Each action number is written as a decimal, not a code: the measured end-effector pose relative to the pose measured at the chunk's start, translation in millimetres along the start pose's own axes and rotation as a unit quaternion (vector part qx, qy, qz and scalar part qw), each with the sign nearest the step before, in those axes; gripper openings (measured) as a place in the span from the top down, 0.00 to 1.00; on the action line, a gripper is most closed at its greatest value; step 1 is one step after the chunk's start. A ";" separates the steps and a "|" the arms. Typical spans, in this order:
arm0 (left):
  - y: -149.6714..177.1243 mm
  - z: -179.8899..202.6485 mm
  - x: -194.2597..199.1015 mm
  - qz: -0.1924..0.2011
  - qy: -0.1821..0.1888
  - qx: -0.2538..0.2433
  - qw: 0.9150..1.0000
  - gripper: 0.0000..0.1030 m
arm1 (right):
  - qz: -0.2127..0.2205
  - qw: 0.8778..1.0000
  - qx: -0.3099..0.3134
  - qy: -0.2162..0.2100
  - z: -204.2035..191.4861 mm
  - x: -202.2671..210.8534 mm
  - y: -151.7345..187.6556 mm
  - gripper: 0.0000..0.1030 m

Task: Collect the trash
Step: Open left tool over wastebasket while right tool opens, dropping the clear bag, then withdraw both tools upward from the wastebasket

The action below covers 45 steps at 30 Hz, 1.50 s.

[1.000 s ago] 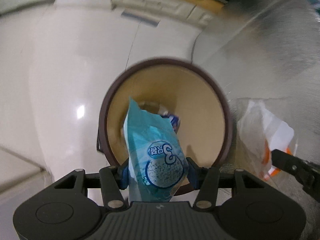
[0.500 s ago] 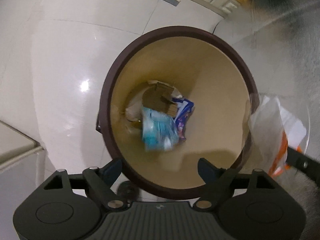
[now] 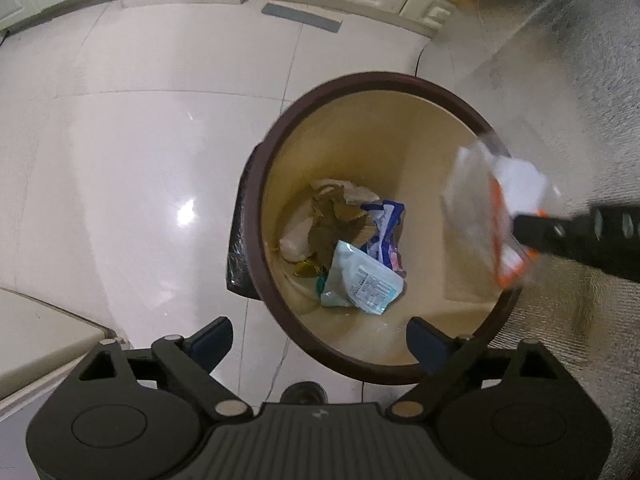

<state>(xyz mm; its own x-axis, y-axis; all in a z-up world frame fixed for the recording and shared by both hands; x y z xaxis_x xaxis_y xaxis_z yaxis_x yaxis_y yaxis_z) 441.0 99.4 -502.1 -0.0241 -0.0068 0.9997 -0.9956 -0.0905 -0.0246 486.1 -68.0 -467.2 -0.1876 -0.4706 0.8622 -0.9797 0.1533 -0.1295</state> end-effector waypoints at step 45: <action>10.2 -29.0 119.8 0.090 0.007 -0.012 0.996 0.00 | 0.040 0.995 0.080 0.041 -28.4 116.5 43.8 0.15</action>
<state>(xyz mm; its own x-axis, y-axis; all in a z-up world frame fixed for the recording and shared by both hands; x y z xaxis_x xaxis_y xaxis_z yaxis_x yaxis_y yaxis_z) 425.3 126.5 -382.4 -0.2032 -0.0061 0.9791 -0.9769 -0.0655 -0.2032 423.3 -91.5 -358.5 -0.2656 -0.3885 0.8824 -0.9618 0.0445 -0.2699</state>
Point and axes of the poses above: each gripper's, at about its wrist camera, not at the fingertips, and x roughly against the way its jaws point, z to its right, y to its underside, the point moved 9 cm from there along -x, roughly the way its jaws point, and after that the axes turned 9 degrees about -y, right-handed, at the moved point
